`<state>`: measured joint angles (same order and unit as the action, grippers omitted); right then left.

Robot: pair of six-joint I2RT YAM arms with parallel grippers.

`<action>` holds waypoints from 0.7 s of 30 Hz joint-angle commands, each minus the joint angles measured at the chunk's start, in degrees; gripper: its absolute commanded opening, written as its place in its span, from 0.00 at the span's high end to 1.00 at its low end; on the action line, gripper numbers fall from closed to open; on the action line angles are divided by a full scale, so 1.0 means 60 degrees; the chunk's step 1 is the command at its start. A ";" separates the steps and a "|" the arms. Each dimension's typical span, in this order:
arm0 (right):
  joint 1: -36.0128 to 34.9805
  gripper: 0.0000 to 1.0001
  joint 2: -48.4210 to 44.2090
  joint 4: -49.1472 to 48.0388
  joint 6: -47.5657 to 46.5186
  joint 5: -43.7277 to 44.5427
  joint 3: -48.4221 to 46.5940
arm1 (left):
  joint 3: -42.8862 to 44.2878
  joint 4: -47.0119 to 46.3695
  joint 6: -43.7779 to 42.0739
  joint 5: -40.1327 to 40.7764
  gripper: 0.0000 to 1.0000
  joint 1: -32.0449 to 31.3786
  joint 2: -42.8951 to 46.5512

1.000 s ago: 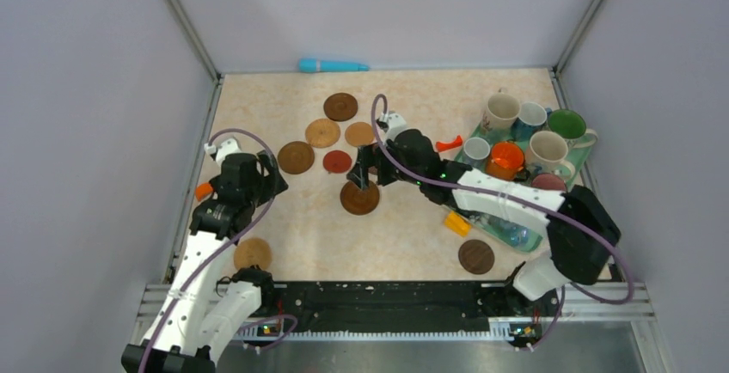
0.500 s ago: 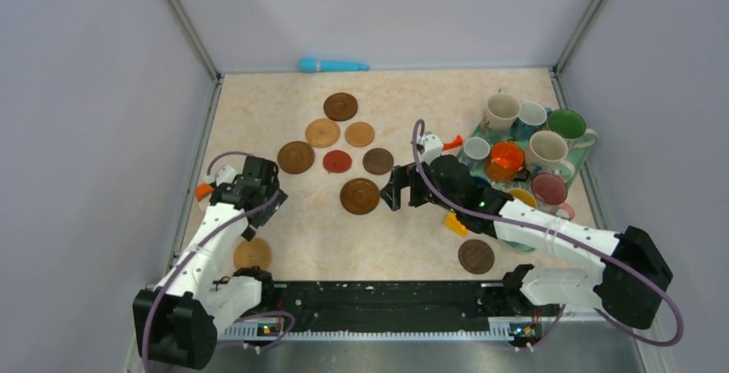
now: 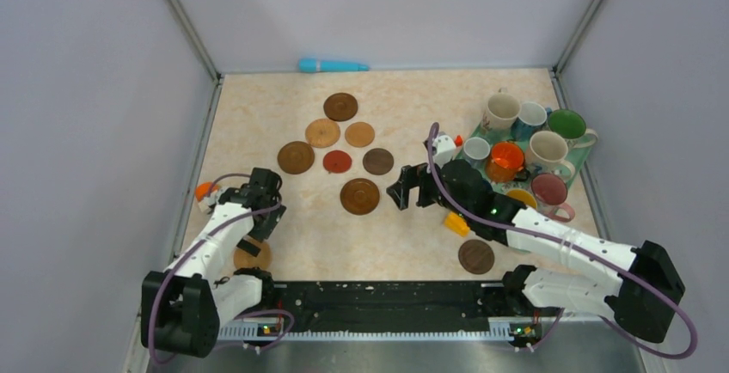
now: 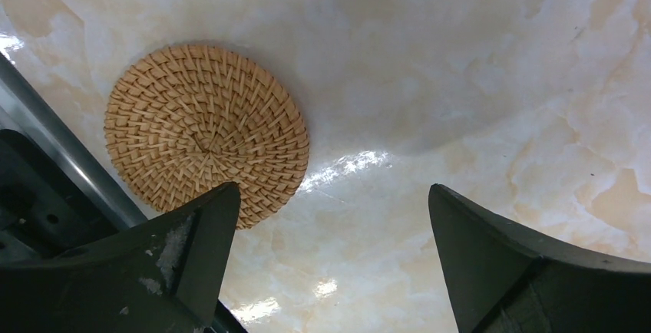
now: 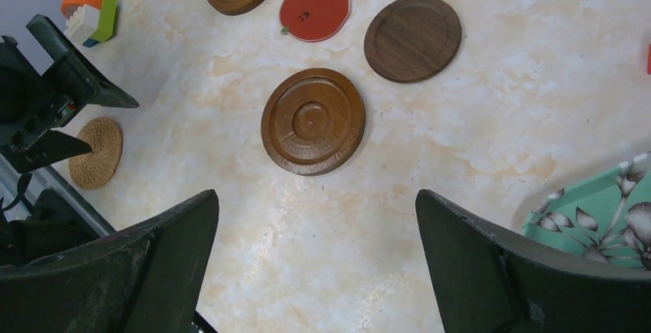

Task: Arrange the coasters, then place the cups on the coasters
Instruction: Move the coaster to the center of the board.

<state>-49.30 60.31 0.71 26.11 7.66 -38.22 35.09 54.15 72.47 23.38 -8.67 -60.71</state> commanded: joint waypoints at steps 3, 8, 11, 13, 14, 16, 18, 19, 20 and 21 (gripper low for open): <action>0.0102 0.01 -0.0386 -0.0133 0.0017 0.0219 0.0065 | -0.0397 -0.1420 -0.0139 -0.0226 0.01 0.0082 -0.0326; 0.0109 0.01 -0.0547 -0.0181 0.0102 0.0277 0.0181 | -0.0383 -0.1747 -0.0314 -0.0220 0.01 0.0082 -0.0584; 0.0123 0.01 -0.0516 -0.0178 -0.0127 0.0274 0.0037 | -0.0477 -0.2136 -0.0529 -0.0512 0.01 0.0082 -0.0744; 0.0130 0.01 -0.0466 -0.0134 -0.0259 0.0337 -0.0138 | -0.0576 -0.2323 -0.0568 -0.0656 0.01 0.0082 -0.0852; 0.0119 0.01 -0.0440 0.0127 -0.0275 0.0390 -0.0228 | -0.0588 -0.2418 -0.0614 -0.0732 0.01 0.0082 -0.0905; 0.0128 0.01 -0.0447 0.0183 -0.0282 0.0412 -0.0305 | -0.0584 -0.2614 -0.0752 -0.0925 0.01 0.0082 -0.0958; 0.0121 0.01 -0.0475 0.0091 -0.0275 0.0397 -0.0276 | -0.0515 -0.2867 -0.1216 -0.1454 0.01 0.0082 -0.0964; 0.0124 0.01 -0.0480 0.0054 -0.0253 0.0383 -0.0247 | -0.0405 -0.2845 -0.1344 -0.1595 0.01 0.0062 -0.0974; 0.0126 0.01 -0.0466 0.0044 -0.0225 0.0370 -0.0239 | -0.0352 -0.2871 -0.1405 -0.1735 0.01 0.0052 -0.0990; 0.0119 0.01 -0.0457 0.0023 -0.0199 0.0370 -0.0237 | -0.0329 -0.2948 -0.1504 -0.1896 0.01 0.0060 -0.0997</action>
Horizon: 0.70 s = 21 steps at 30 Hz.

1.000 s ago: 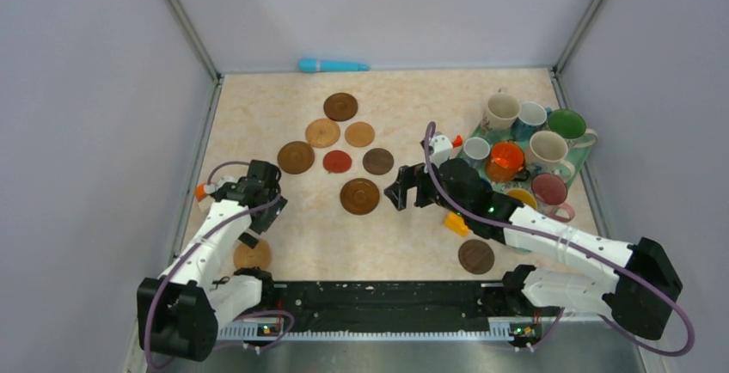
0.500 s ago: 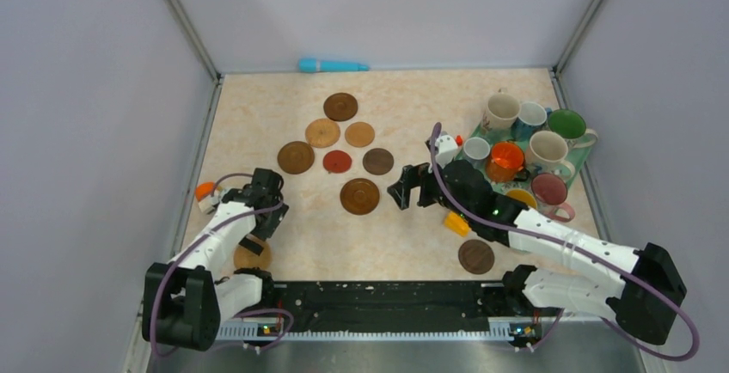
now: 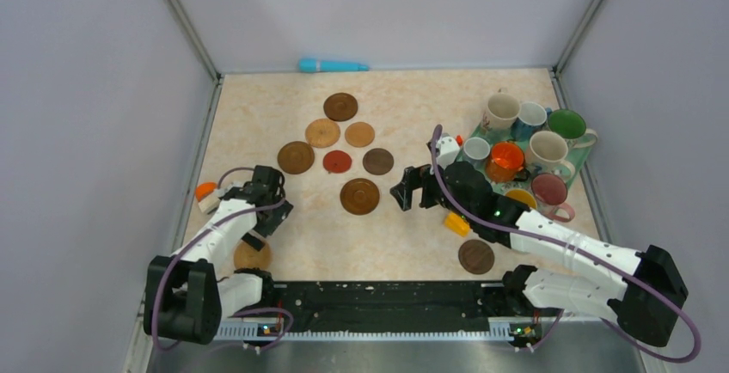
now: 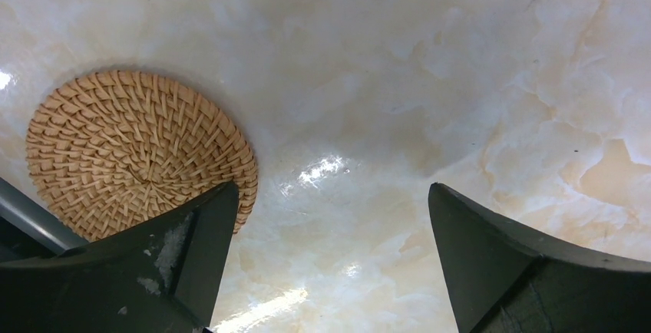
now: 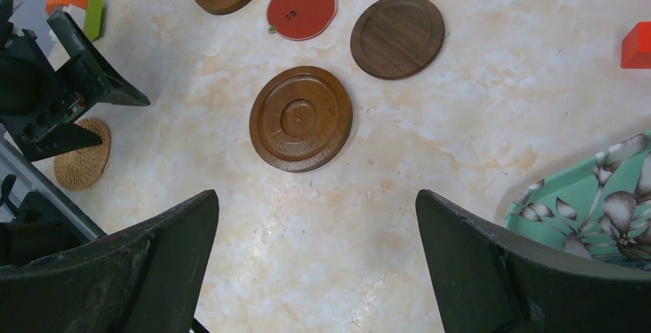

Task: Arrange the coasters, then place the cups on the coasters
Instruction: Move the coaster to the center of the board.

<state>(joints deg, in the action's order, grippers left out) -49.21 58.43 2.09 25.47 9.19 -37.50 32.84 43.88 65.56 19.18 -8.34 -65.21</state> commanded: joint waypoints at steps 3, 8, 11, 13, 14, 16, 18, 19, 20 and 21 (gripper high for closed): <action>0.0109 0.01 -0.0056 -0.0204 -0.0107 0.0136 -0.0369 | 0.0047 -0.1599 -0.0701 -0.1749 0.02 -0.0002 -0.0218; 0.0105 0.01 -0.0018 -0.0058 -0.0127 0.0226 -0.0538 | -0.0123 -0.2245 -0.1149 -0.2416 0.03 -0.0065 -0.0048; 0.0107 0.01 -0.0066 -0.0104 -0.0054 0.0266 -0.0480 | -0.0210 -0.2715 -0.1459 -0.2708 0.06 -0.0154 0.0066; 0.0105 0.01 -0.0090 -0.0159 0.0021 0.0211 -0.0425 | -0.0240 -0.2907 -0.1591 -0.2922 0.07 -0.0211 0.0122; 0.0113 0.01 -0.0092 -0.0200 0.0063 0.0195 -0.0386 | -0.0273 -0.3016 -0.1652 -0.3030 0.08 -0.0240 0.0141; 0.0105 0.01 -0.0128 -0.0241 0.0119 0.0178 -0.0323 | -0.0314 -0.3151 -0.1704 -0.3142 0.09 -0.0285 0.0147; 0.0108 0.01 -0.0153 -0.0253 0.0131 0.0175 -0.0285 | -0.0342 -0.3259 -0.1704 -0.3461 0.10 -0.0335 0.0146; 0.0108 0.01 -0.0162 -0.0248 0.0130 0.0179 -0.0282 | -0.0357 -0.3335 -0.1730 -0.3590 0.10 -0.0362 0.0146; 0.0113 0.01 -0.0178 -0.0229 0.0132 0.0196 -0.0284 | -0.0386 -0.3481 -0.1783 -0.3748 0.10 -0.0387 0.0157; 0.0116 0.01 -0.0205 -0.0185 0.0134 0.0209 -0.0284 | -0.0431 -0.3694 -0.1853 -0.3985 0.10 -0.0416 0.0186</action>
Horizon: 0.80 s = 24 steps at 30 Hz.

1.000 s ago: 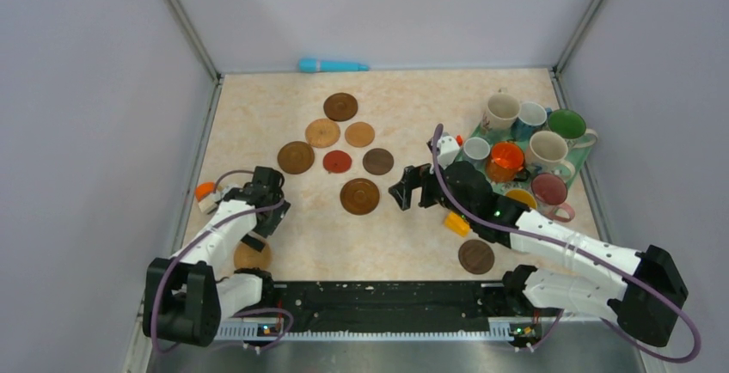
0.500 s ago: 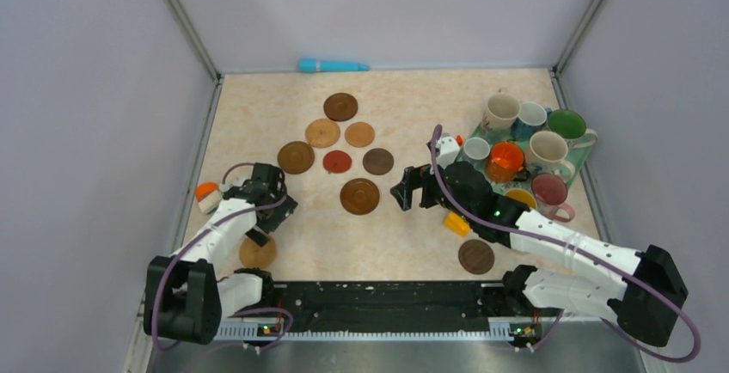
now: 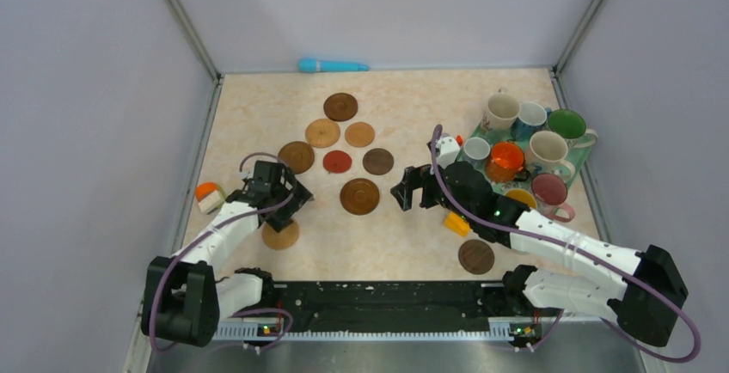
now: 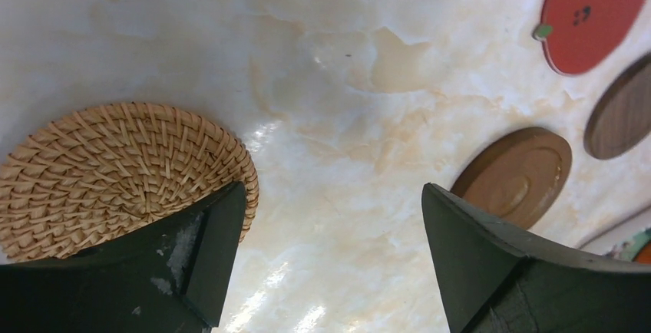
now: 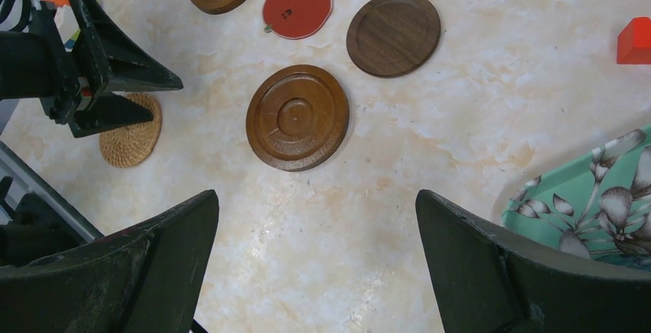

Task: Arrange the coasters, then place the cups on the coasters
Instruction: Move the coaster to the center of the board.

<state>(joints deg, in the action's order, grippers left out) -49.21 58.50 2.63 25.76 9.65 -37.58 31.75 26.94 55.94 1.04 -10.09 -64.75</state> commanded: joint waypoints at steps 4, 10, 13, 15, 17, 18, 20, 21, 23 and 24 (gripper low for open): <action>0.0114 0.01 -0.0346 -0.0224 0.0086 0.0184 -0.0201 | -0.0443 -0.1796 -0.0397 -0.1860 0.13 -0.0282 0.0325; 0.0115 0.01 -0.0567 -0.0162 0.0137 0.0229 -0.0094 | -0.0174 -0.1556 -0.0740 -0.1759 0.14 -0.0384 0.1007; 0.0112 0.01 -0.0627 -0.0148 0.0165 0.0252 -0.0019 | 0.0042 -0.0619 -0.0709 -0.0628 0.16 -0.0392 0.1393; 0.0104 0.01 -0.0645 -0.0146 0.0172 0.0246 0.0014 | 0.0167 0.0125 -0.0529 0.0265 0.20 -0.0385 0.1541; 0.0107 0.01 -0.0641 -0.0147 0.0189 0.0238 0.0037 | 0.0316 0.0932 -0.0218 0.0958 0.24 -0.0384 0.1557; 0.0113 0.01 -0.0630 -0.0125 0.0182 0.0226 0.0034 | 0.0394 0.1394 0.0019 0.1331 0.26 -0.0384 0.1531; 0.0110 0.01 -0.0645 -0.0114 0.0197 0.0213 0.0033 | 0.0553 0.2318 0.0455 0.1993 0.28 -0.0385 0.1481; 0.0111 0.01 -0.0647 -0.0104 0.0188 0.0209 0.0045 | 0.0607 0.2644 0.0554 0.2249 0.27 -0.0384 0.1452; 0.0110 0.01 -0.0629 -0.0119 0.0197 0.0219 0.0064 | 0.0669 0.3257 0.0847 0.2654 0.26 -0.0384 0.1433; 0.0111 0.01 -0.0628 -0.0137 0.0201 0.0228 0.0074 | 0.0630 0.3432 0.0945 0.2740 0.25 -0.0386 0.1461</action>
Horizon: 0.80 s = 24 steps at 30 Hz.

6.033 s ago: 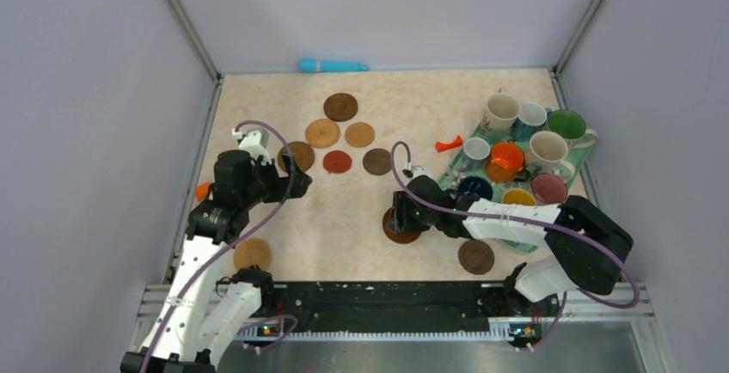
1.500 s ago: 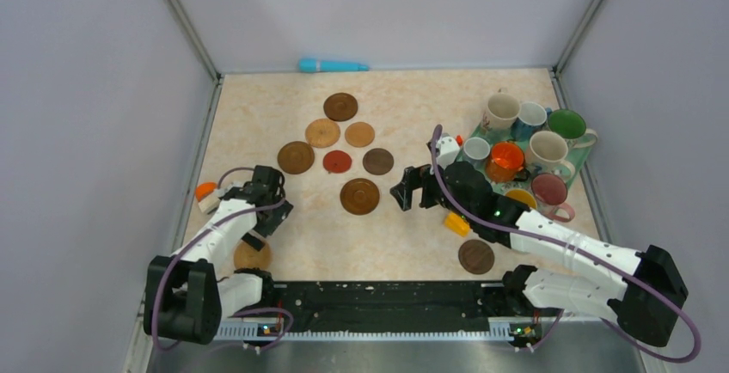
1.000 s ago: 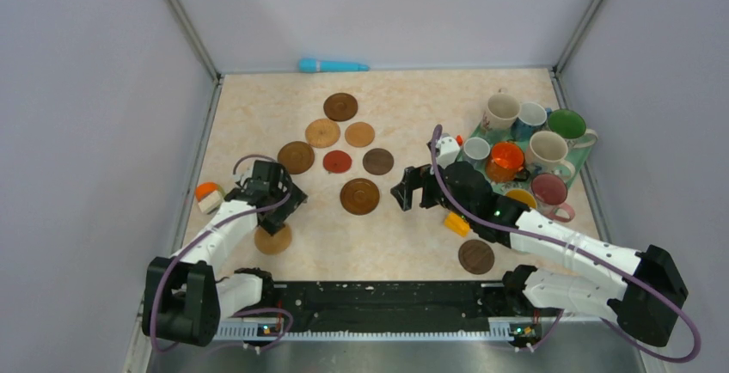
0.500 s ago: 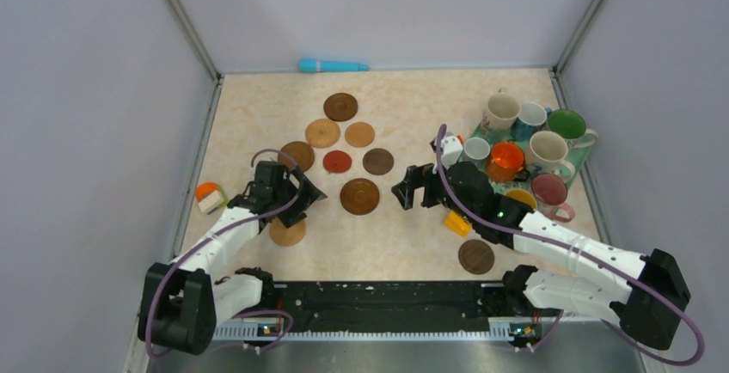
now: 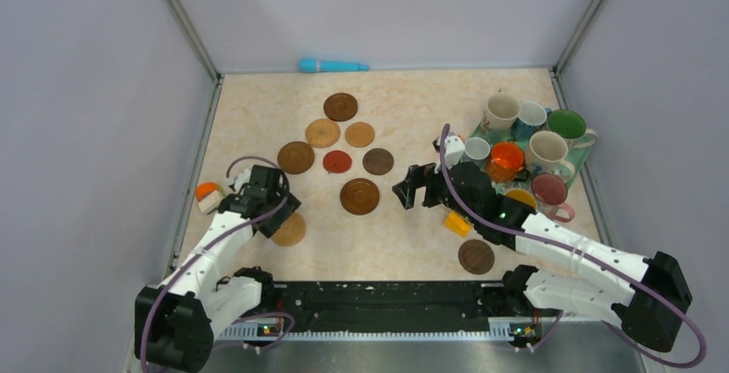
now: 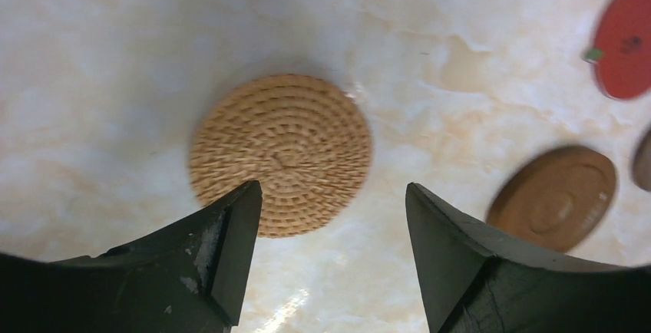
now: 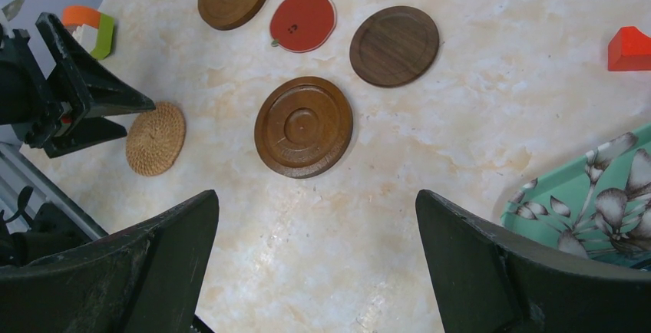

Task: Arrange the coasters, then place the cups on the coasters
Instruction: Move the coaster to the center of the board.

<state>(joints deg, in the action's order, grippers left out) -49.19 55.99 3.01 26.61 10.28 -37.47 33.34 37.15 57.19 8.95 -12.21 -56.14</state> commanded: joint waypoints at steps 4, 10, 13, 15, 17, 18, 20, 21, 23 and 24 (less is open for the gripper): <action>0.0102 0.01 -0.0135 -0.0276 0.0057 0.0105 0.0072 | 0.0005 0.1851 0.1216 0.1325 0.26 -0.0031 0.0164; 0.0110 0.01 -0.0033 -0.0252 0.0061 0.0181 0.0068 | -0.0577 0.1398 0.1544 0.0795 0.29 -0.0031 0.0109; 0.0108 0.01 0.0013 -0.0224 0.0032 0.0189 0.0016 | -0.0631 0.1376 0.1612 0.0737 0.31 -0.0031 -0.0091; 0.0108 0.01 0.0037 -0.0230 0.0023 0.0212 0.0006 | -0.0742 0.1195 0.1645 0.0627 0.32 -0.0031 -0.0206; 0.0103 0.01 0.0055 -0.0259 0.0027 0.0248 0.0012 | -0.0899 0.0842 0.1632 0.0398 0.32 -0.0031 -0.0266; 0.0109 0.01 0.0065 -0.0280 0.0028 0.0262 0.0006 | -0.0980 0.0652 0.1624 0.0268 0.33 -0.0031 -0.0293; 0.0106 0.01 0.0110 -0.0294 0.0029 0.0225 -0.0020 | -0.1089 0.0266 0.1562 0.0041 0.33 -0.0031 -0.0388; 0.0110 0.01 0.0127 -0.0296 0.0032 0.0209 -0.0036 | -0.1089 0.0126 0.1512 -0.0040 0.34 -0.0031 -0.0473; 0.0112 0.01 0.0139 -0.0264 0.0034 0.0229 -0.0053 | -0.1044 -0.0076 0.1385 -0.0129 0.35 -0.0038 -0.0660; 0.0109 0.01 0.0140 -0.0255 0.0025 0.0254 -0.0066 | -0.1009 -0.0129 0.1338 -0.0121 0.35 -0.0032 -0.0758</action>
<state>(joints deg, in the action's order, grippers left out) -49.17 56.75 3.01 26.61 10.87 -37.12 27.97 42.04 65.80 10.66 -12.21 -58.22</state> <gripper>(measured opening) 0.988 0.658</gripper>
